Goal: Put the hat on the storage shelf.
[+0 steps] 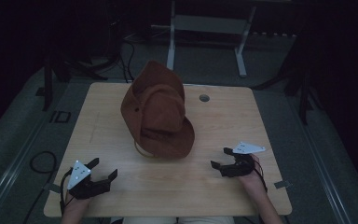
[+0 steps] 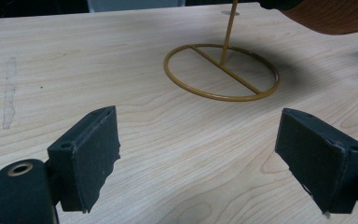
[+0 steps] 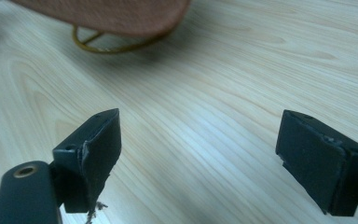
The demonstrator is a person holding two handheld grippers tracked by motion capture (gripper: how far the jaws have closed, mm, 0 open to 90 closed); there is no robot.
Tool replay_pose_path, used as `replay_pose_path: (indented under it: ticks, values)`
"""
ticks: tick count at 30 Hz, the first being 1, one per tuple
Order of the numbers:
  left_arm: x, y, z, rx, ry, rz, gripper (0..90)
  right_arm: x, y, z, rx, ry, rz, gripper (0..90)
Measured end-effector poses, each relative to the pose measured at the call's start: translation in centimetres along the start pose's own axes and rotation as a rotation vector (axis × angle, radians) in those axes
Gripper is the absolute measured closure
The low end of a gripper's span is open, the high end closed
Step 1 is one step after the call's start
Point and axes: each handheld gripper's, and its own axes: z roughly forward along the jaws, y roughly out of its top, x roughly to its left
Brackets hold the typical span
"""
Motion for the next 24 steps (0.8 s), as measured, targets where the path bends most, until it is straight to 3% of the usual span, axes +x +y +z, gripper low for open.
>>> replay_pose_path:
  ticks: [10,15,18,24]
  values:
    - [0.0,0.0,0.1,0.006,0.007,0.008,14.5,-0.6,-2.4,-1.8,0.004,-0.059,0.004,13.9]
    - [0.0,0.0,0.1,0.008,0.008,0.011,14.5,-0.7,-3.0,-2.5,0.011,-0.100,-0.020,13.8]
    - [0.0,0.0,0.1,0.007,0.010,0.012,14.4,-1.0,-3.6,-3.3,0.011,-0.152,-0.037,13.7]
    - [0.0,-0.1,0.1,0.009,0.011,0.013,14.5,-1.4,-4.5,-4.2,0.024,-0.201,-0.046,13.4]
